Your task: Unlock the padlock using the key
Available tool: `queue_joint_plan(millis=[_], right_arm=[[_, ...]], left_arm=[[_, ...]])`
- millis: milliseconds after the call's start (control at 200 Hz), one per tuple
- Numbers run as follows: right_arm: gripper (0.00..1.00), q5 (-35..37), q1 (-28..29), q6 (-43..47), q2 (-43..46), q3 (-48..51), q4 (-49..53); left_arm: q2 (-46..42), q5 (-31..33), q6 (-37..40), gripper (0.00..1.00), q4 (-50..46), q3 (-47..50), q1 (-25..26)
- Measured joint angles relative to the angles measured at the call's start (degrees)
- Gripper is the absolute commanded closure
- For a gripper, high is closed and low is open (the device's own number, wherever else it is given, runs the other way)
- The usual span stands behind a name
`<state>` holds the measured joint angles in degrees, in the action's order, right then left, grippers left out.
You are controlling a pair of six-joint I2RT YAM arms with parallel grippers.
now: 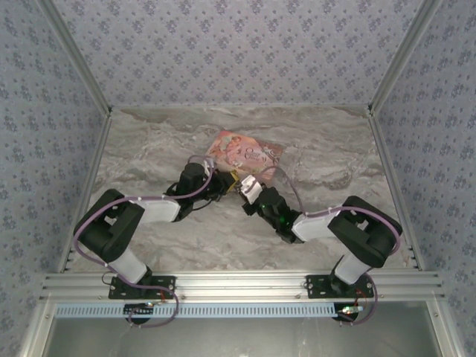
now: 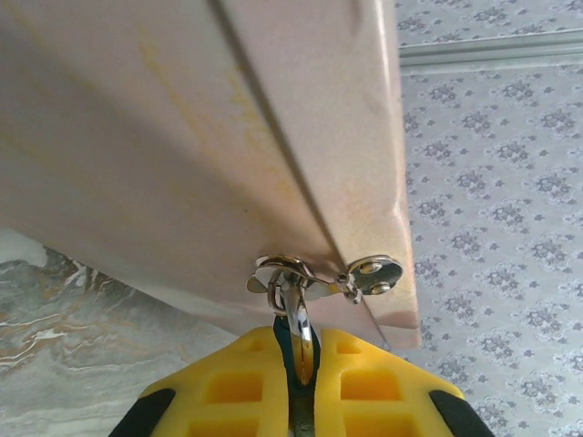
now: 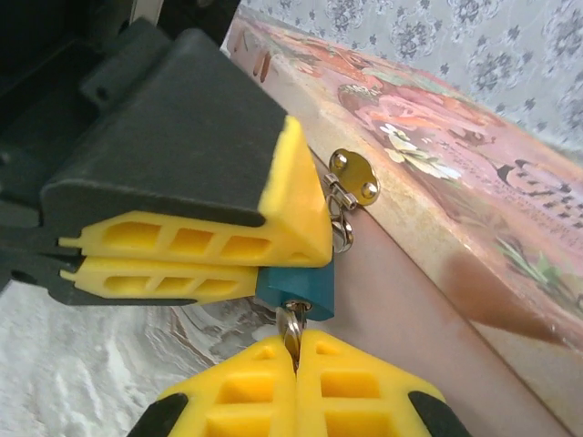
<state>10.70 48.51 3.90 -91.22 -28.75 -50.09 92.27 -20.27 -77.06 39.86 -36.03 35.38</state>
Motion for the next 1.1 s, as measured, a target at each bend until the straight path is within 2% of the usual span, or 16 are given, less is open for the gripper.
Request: queue_joint_plan(millis=[185,315,440,555,815,1104], right_arm=[[1.00,-7.3,-3.2,-8.6,0.3,0.0,-0.3],[1.00,-8.6,-3.7,-10.4,0.0,0.0,-0.3],[1.00,-8.6,-3.6,-10.1,-1.0,0.0,-0.3],[1.00,-7.9,-3.6,-9.2,-2.2,0.0,-0.3],[1.00,-5.5,-4.1,-8.3,-4.6,0.0,1.6],[1.00,-5.6,-4.1,-7.9,-4.7,0.1,2.1]], left_arm=[[0.1,0.4,-0.4,1.00,0.7,0.0,0.0],[0.3,0.4,-0.5,1.00,0.7,0.0,0.0],[0.9,0.6,-0.4,0.82,0.2,0.0,0.0],[1.0,0.5,-0.3,0.72,-1.4,0.0,0.0],[0.5,-0.8,0.1,0.58,-2.7,0.4,0.2],[-5.7,0.3,2.4,0.51,-10.3,2.3,-2.4]])
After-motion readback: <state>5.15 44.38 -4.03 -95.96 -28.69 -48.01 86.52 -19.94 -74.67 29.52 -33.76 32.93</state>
